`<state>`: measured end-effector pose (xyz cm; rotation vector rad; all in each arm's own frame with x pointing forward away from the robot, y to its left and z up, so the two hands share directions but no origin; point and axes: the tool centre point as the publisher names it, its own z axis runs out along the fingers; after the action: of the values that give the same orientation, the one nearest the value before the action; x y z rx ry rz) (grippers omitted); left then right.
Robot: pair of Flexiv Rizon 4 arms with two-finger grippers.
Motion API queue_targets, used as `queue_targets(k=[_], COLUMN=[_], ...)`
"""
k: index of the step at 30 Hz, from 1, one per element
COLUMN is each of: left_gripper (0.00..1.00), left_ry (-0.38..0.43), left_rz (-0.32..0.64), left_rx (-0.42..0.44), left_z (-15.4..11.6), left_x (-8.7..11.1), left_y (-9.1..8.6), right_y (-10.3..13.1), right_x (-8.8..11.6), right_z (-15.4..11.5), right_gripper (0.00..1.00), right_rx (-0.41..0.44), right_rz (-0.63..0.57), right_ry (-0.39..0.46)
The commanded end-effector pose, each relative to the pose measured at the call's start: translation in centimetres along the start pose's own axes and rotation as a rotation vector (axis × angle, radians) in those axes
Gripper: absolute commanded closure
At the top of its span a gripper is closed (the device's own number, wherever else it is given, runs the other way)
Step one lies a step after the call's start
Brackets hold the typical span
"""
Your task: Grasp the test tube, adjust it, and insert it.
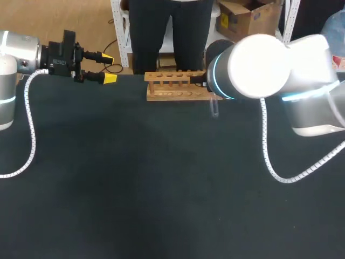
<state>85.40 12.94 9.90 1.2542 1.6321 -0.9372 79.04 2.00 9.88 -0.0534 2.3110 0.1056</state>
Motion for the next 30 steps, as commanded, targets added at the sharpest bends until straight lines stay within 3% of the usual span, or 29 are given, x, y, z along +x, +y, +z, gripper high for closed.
queue_targets(k=[1, 22, 30], left_gripper=[0.00, 0.00, 0.00], left_ry=[0.000, 0.000, 0.000], left_rz=[0.001, 0.001, 0.001], left_rx=[-0.001, -0.001, -0.001], left_z=[0.0, 0.0, 0.0], left_x=[0.0, 0.0, 0.0], left_y=[0.0, 0.0, 0.0], right_y=[0.9, 1.8, 1.7], right_x=[0.0, -0.2, -0.2], right_z=[1.4, 6.6, 7.5], right_gripper=[1.00, 1.00, 1.00], right_rx=[0.007, 0.028, 0.035], right_rz=[-0.006, -0.025, -0.035], right_ry=[0.004, 0.046, 0.058])
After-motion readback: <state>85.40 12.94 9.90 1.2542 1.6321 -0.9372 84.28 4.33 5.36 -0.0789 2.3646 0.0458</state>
